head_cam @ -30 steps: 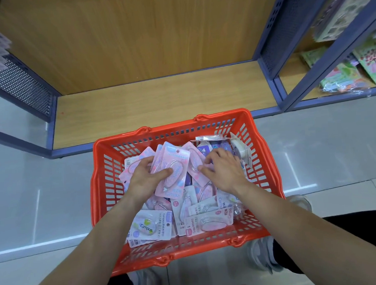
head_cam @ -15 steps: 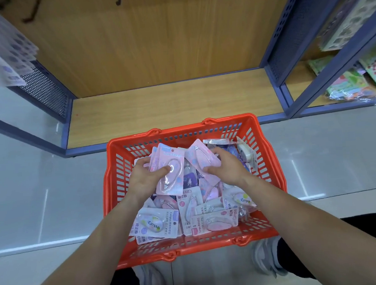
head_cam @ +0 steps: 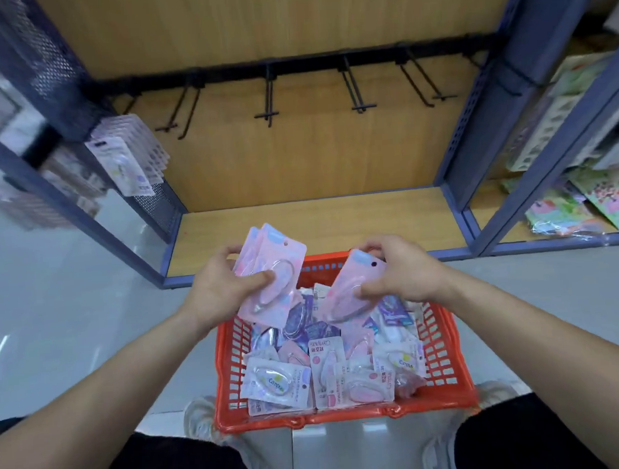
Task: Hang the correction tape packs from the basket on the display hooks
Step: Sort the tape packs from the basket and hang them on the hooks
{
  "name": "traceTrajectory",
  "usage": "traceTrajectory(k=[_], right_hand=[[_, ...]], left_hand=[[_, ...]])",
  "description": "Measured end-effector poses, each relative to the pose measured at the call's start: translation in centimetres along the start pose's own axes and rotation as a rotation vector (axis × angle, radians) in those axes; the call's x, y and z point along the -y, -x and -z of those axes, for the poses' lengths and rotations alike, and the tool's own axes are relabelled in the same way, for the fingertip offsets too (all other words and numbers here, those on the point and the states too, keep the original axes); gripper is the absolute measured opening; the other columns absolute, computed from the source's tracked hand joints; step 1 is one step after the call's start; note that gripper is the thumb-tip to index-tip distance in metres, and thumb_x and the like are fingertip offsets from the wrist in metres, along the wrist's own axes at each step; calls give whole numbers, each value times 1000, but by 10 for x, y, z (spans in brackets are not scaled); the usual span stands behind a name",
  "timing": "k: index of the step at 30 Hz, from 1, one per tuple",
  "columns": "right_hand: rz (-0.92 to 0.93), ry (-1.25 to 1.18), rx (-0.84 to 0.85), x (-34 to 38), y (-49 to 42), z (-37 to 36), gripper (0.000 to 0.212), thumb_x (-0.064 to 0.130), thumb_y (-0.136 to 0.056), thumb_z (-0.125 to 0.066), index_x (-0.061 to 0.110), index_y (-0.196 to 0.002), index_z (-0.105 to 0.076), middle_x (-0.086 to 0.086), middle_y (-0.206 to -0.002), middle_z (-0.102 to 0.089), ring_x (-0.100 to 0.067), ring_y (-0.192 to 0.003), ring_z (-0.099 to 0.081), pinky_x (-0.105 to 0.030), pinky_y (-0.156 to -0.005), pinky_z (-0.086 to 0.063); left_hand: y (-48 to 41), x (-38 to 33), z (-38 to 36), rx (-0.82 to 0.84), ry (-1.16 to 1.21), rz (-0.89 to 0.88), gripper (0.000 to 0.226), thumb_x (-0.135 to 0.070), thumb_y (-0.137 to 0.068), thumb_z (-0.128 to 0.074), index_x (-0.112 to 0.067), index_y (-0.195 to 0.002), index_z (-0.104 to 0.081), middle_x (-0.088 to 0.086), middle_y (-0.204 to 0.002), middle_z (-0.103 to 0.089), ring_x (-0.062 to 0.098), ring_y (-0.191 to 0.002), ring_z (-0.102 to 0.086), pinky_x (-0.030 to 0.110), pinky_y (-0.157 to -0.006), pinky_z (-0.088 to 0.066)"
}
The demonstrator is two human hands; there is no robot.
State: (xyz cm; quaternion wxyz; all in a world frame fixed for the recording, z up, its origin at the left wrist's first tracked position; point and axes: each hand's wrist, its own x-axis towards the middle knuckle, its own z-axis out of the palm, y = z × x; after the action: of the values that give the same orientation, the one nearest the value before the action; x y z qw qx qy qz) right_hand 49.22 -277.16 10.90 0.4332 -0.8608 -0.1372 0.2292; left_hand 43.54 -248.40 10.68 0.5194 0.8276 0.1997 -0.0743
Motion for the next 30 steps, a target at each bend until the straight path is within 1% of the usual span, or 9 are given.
traceTrajectory(k=[4, 9, 12, 15, 17, 19, 24, 26, 30], right_hand=[[72, -280, -97, 32, 15, -10, 31, 4, -73, -89, 13, -93, -67, 9, -73, -72, -4, -61, -60, -20, -57, -49], [65, -695, -270, 57, 10, -37, 17, 3, -84, -79, 12, -97, -73, -6, -92, -80, -16, -80, -72, -33, -78, -58], [61, -691, -356, 59, -2, -51, 9, 14, -92, -74, 13, -101, -72, -6, -98, -79, -14, -85, -71, -36, -81, -55], [51, -648, -394, 68, -13, -70, 9, 21, -97, -68, 20, -106, -66, 3, -103, -76, -8, -89, -71, -33, -82, -55], [36, -706, -314, 78, -17, -86, 20, 19, -96, -70, 22, -114, -62, 1, -109, -75, -15, -99, -73, -44, -83, -60], [18, -761, -226, 85, -21, -100, 38, 10, -91, -74, 22, -122, -56, -3, -114, -73, -24, -104, -73, -60, -78, -61], [50, -783, -199, 97, -32, -114, 49, -6, -87, -73, 14, -126, -53, -11, -113, -72, -20, -90, -76, -44, -56, -61], [66, -761, -203, 102, -40, -116, 48, -7, -88, -70, 16, -126, -53, -7, -112, -73, -19, -93, -76, -44, -62, -62], [95, -639, -199, 114, -63, -108, 44, -8, -87, -63, 20, -120, -56, -1, -111, -73, -15, -101, -72, -38, -86, -59]], left_hand=[[33, -12, 0, 30, 131, -41, 59, -37, -62, -91, -34, -111, -57, -4, -92, -79, 19, -79, -75, 36, -67, -55], [45, -17, -5, -35, 350, -43, 45, -15, -82, -83, -24, -118, -58, 2, -93, -80, 15, -69, -73, 26, -52, -51], [40, -16, 6, -82, 465, -44, 43, -17, -85, -81, -23, -121, -59, 1, -95, -79, 15, -68, -74, 23, -46, -50], [31, -10, 12, -104, 491, -49, 47, -23, -86, -80, -24, -127, -58, 1, -105, -78, 20, -79, -76, 32, -55, -55], [26, -7, 12, -126, 480, -48, 47, -28, -87, -77, -26, -129, -56, -2, -113, -75, 21, -91, -75, 42, -71, -59], [21, -5, 11, -159, 439, -71, 42, -31, -91, -71, -29, -130, -53, -8, -118, -69, 14, -100, -71, 36, -81, -56], [14, 0, 19, -192, 339, -153, 43, -30, -91, -73, -30, -128, -51, -21, -110, -66, -10, -93, -65, 15, -73, -49], [10, -3, 25, -198, 301, -176, 44, -29, -88, -78, -28, -123, -51, -20, -107, -66, -16, -85, -64, 8, -69, -48], [0, -16, 59, -238, 297, -164, 57, -32, -81, -84, -20, -129, -55, -10, -114, -70, 3, -98, -69, 23, -80, -54]])
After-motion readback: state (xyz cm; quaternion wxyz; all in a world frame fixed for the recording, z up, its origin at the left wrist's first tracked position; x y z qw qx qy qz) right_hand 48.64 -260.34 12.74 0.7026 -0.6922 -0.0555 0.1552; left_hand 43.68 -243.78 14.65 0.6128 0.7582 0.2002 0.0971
